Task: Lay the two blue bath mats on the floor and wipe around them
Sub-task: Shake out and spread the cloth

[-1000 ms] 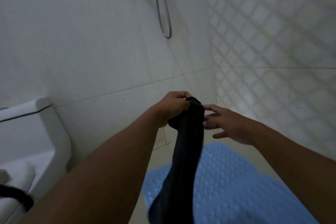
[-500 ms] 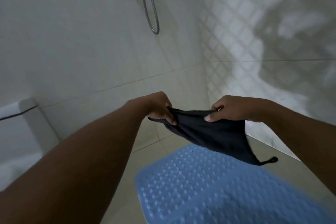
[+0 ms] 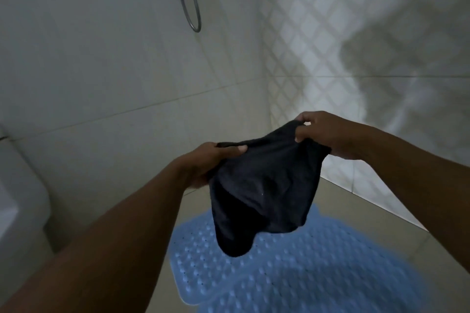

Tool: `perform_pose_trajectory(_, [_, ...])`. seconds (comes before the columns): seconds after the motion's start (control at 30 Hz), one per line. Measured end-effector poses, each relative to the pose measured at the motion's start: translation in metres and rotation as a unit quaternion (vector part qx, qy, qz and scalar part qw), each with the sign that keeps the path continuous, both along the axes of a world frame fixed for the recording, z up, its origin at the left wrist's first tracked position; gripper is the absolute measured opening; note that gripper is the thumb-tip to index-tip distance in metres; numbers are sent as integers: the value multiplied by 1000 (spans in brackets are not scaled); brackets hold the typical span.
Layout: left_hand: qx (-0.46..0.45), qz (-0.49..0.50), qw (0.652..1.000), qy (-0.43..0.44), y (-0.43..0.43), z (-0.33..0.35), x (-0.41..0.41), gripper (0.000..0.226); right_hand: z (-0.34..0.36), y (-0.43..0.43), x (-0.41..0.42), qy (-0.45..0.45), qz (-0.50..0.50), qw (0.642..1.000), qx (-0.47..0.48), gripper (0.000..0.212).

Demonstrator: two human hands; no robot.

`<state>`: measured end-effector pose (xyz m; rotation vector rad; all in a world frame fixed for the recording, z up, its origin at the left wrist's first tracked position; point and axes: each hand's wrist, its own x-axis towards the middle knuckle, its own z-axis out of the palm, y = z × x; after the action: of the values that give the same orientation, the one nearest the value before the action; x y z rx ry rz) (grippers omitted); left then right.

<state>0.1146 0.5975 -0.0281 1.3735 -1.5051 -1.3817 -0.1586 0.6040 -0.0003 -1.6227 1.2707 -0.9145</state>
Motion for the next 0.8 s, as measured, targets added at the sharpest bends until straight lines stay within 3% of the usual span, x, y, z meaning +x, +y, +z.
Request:
perform_pose_trajectory(0.03, [7, -21, 1000, 12, 1, 1, -5, 35, -1, 1, -3, 22, 10, 999, 21, 20])
perform_pose_trajectory(0.1, [22, -49, 998, 37, -2, 5, -15, 49, -7, 3, -7, 62, 40, 995, 66, 28])
perform_pose_trajectory(0.17, [22, -71, 997, 36, -5, 13, -26, 55, -16, 3, -6, 81, 51, 990, 100, 53])
perform_pose_trajectory(0.23, [1, -97, 995, 20, -6, 22, -40, 49, -24, 2, -2, 132, 29, 989, 67, 87])
perform_pose_trajectory(0.27, [-8, -110, 994, 10, -5, 27, -46, 48, -27, 1, 0, 129, 31, 990, 45, 92])
perform_pose_trajectory(0.43, [-37, -115, 989, -90, -8, 43, -59, 42, -35, -1, 10, -16, 60, 998, 10, 29])
perform_pose_trajectory(0.53, [-46, -81, 984, -153, -9, 41, -52, 39, -30, -1, 14, -30, 10, 998, -56, 21])
perform_pose_trajectory(0.67, [-24, -108, 941, -320, -5, 13, -40, 59, -15, 0, 14, 5, -11, 995, -104, 24])
perform_pose_trajectory(0.73, [-47, -104, 920, -374, -5, -5, -35, 51, -10, -1, 12, 22, -35, 993, -107, 22])
perform_pose_trajectory(0.8, [-65, -75, 923, -373, -9, -18, -30, 45, -11, -5, 9, 42, -51, 993, -94, 21])
